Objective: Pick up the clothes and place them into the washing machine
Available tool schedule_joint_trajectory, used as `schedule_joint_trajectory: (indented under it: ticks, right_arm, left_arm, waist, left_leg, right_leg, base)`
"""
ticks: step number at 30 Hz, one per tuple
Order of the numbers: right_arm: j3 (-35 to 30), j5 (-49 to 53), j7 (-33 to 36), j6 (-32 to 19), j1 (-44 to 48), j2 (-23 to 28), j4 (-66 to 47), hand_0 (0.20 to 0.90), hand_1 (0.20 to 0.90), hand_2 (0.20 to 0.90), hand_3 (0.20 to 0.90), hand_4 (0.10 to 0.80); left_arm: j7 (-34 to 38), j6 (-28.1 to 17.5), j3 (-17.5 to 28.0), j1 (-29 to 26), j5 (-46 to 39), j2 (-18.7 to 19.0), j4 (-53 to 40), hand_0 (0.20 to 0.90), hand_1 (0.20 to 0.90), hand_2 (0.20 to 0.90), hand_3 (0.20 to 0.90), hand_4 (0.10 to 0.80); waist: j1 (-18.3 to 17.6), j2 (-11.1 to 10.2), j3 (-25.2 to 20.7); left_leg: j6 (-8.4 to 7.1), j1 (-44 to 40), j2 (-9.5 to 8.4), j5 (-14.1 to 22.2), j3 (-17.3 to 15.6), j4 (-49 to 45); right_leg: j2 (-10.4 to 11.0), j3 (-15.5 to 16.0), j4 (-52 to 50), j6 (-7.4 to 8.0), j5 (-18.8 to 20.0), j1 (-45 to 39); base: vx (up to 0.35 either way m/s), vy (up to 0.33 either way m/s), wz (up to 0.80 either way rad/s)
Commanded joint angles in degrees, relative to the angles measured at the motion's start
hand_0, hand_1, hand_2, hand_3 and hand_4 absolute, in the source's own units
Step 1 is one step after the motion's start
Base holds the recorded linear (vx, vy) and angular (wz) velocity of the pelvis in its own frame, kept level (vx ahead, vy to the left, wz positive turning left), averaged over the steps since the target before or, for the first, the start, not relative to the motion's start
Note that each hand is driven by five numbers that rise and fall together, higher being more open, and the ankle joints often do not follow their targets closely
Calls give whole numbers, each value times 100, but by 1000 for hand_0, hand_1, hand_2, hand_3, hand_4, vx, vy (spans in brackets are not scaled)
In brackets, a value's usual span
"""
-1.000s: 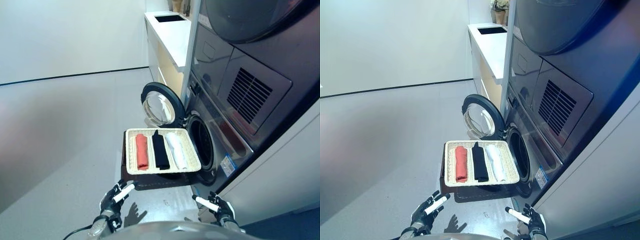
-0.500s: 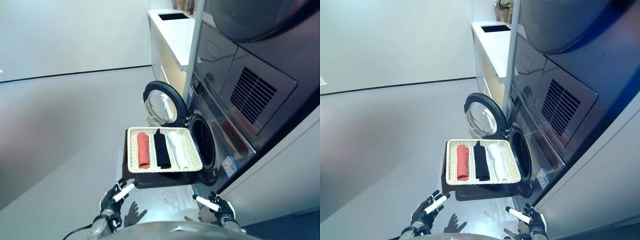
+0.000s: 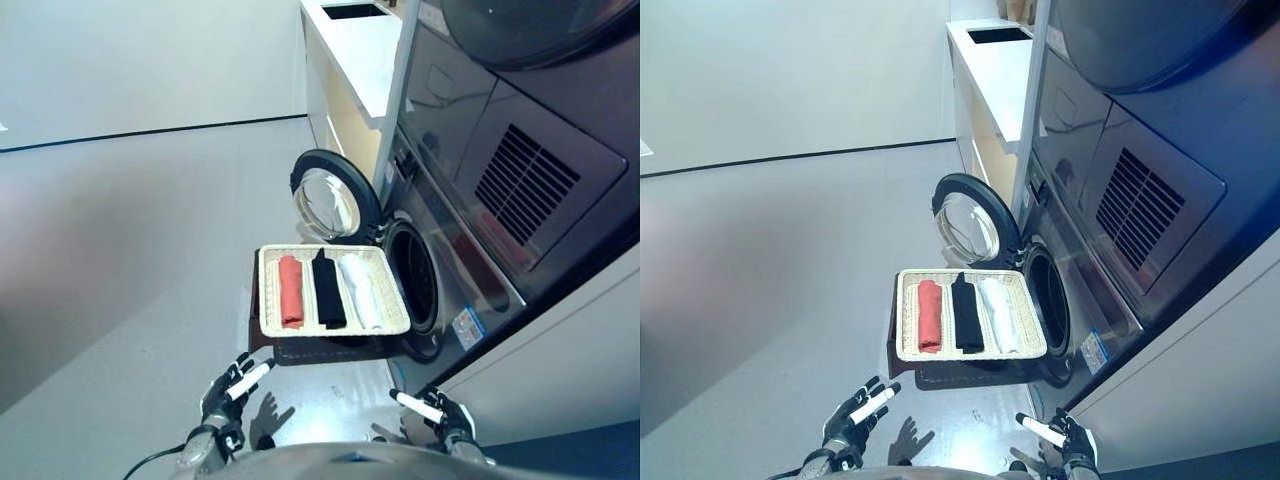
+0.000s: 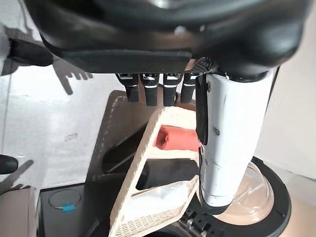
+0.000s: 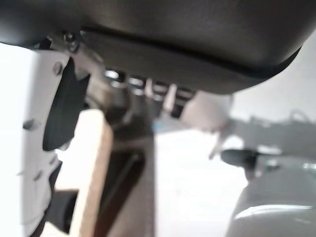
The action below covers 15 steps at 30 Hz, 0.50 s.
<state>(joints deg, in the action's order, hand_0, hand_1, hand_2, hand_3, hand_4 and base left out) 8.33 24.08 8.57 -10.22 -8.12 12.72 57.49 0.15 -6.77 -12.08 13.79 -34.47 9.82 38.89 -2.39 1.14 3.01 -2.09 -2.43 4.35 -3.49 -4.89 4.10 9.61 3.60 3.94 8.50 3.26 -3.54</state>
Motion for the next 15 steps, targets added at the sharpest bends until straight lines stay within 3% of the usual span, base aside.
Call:
schedule_joint_trajectory:
  ticks: [1,5,8,12,14,15]
  right_arm:
    - [-166,187,-37,-318,574,34,-48,900,900,900,900,800]
    - [-297,264,-28,-316,585,39,-55,900,900,900,900,800]
    - [-389,325,5,-313,603,37,-68,900,900,900,900,800]
    - [-399,363,8,-310,625,23,-121,900,900,900,900,800]
    - [-412,408,22,-312,650,11,-68,900,900,900,900,800]
    - [-464,471,13,-321,628,-7,-82,900,900,900,900,800]
  left_arm:
    - [-52,-492,122,-516,46,170,-222,900,900,900,900,800]
    - [-23,-499,100,-588,49,182,-305,900,900,900,900,800]
    - [15,-490,120,-664,29,224,-314,900,900,900,900,800]
    - [52,-457,161,-641,58,300,-418,900,900,900,900,800]
    - [49,-431,188,-626,91,351,-449,900,900,900,900,800]
    - [32,-417,224,-599,94,355,-468,900,900,900,900,800]
  waist:
    - [67,-308,-52]
    - [72,-346,-40]
    - [59,-416,-32]
    - [18,-412,140]
    - [-8,-350,241]
    - [-28,-324,245]
  left_leg:
    - [72,224,-135,807,127,-1029]
    - [167,138,-270,834,147,-948]
    - [268,104,-428,925,216,-979]
    - [521,-21,-635,1071,286,-1087]
    - [577,-81,-637,1080,342,-1107]
    - [554,-177,-628,1128,360,-1052]
  right_leg:
    - [241,-161,-751,83,-150,294]
    - [391,-140,-1020,210,-29,325]
    - [592,-156,-1506,263,358,448]
    - [721,-335,-2484,102,1001,842]
    - [634,-317,-2816,25,985,1085]
    - [625,-111,-2580,31,775,1252]
  base:
    - [54,110,-6]
    - [59,134,-1]
    - [52,136,10]
    - [31,187,19]
    - [65,147,19]
    - [115,61,19]
